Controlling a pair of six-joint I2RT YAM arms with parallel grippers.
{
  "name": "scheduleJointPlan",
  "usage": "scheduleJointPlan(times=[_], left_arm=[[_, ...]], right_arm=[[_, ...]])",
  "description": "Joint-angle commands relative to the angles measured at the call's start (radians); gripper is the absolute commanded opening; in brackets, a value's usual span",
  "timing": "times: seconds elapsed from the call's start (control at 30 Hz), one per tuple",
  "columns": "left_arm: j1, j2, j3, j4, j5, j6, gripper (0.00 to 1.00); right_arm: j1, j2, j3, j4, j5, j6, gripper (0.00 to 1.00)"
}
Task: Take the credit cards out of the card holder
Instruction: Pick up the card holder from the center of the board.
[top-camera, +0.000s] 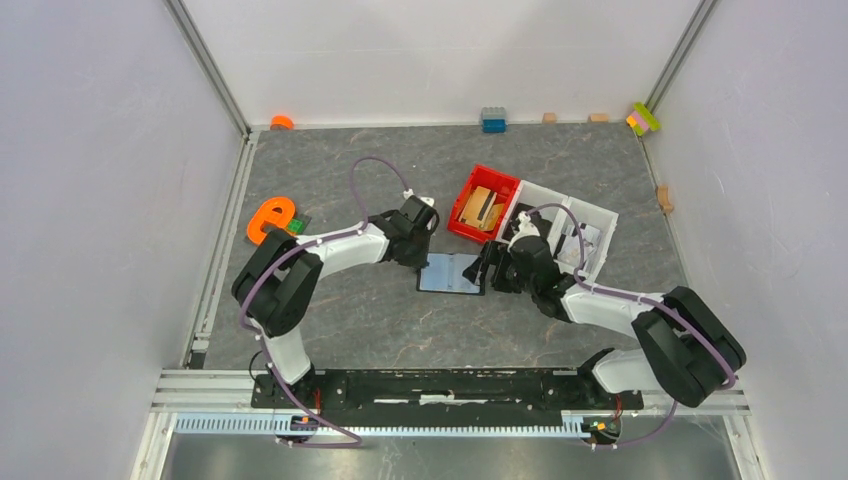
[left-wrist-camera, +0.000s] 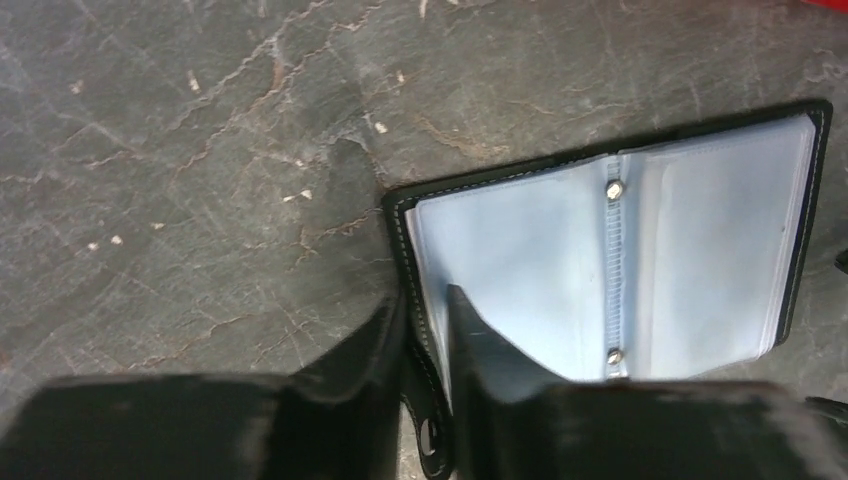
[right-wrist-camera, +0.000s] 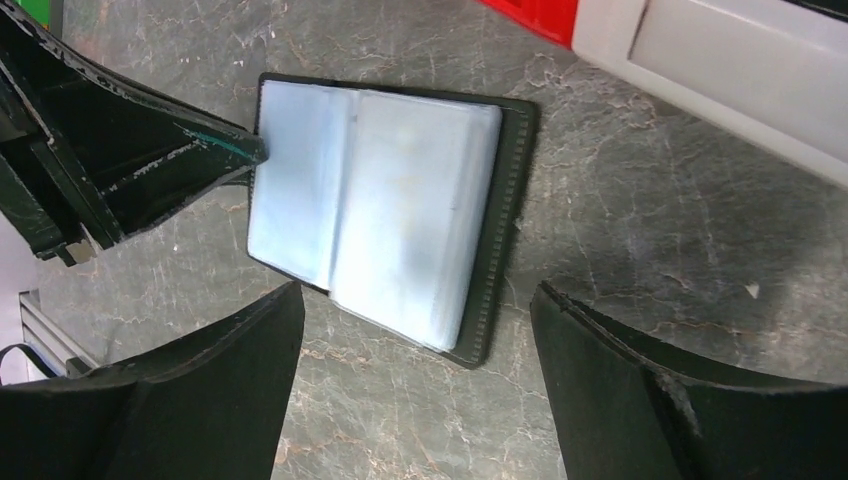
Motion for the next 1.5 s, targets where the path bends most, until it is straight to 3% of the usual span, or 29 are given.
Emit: scheduleJointPlan(times=[0.0, 0.07, 0.1, 0.5, 0.9, 0.97, 1.07, 1.17, 1.47], left_arm=[[0.008, 0.009, -0.001, 0.029, 0.125, -0.019, 0.15], [0.009, -0.028, -0.028, 0.073, 0.150, -0.014, 0.03], [0.009, -0.049, -0.046, 0.098, 0.155, -0.014, 0.02], [0.015, -0.336, -0.260, 0.348, 0.151, -0.015, 0.02], [0.013, -0.331, -0.264, 0.367, 0.176, -0.017, 0.02], [0.012, -0.301, -0.233, 0.315, 0.153, -0.018, 0.02], [0.013, -0.265, -0.206, 0.289, 0.174, -0.020, 0.02], [0.014, -0.253, -0.207, 0.303, 0.212, -0.026, 0.02], [0.019, -0.263, -0.223, 0.346, 0.265, -0.041, 0.07]], right_arm=[[0.008, 0.021, 0.049, 0.032, -0.012, -0.026, 0.87], [0.007, 0.022, 0.049, 0.036, -0.017, -0.039, 0.87], [0.008, 0.020, 0.049, 0.043, -0.024, -0.051, 0.87], [0.007, -0.059, 0.016, 0.126, -0.072, -0.201, 0.88], [0.000, -0.084, -0.005, 0.171, -0.147, -0.261, 0.89], [0.000, -0.058, 0.001, 0.194, -0.209, -0.269, 0.85], [0.000, -0.001, 0.025, 0.231, -0.324, -0.279, 0.62], [0.000, 0.060, 0.052, 0.233, -0.374, -0.275, 0.46], [0.000, 0.174, 0.111, 0.147, -0.300, -0.294, 0.21]])
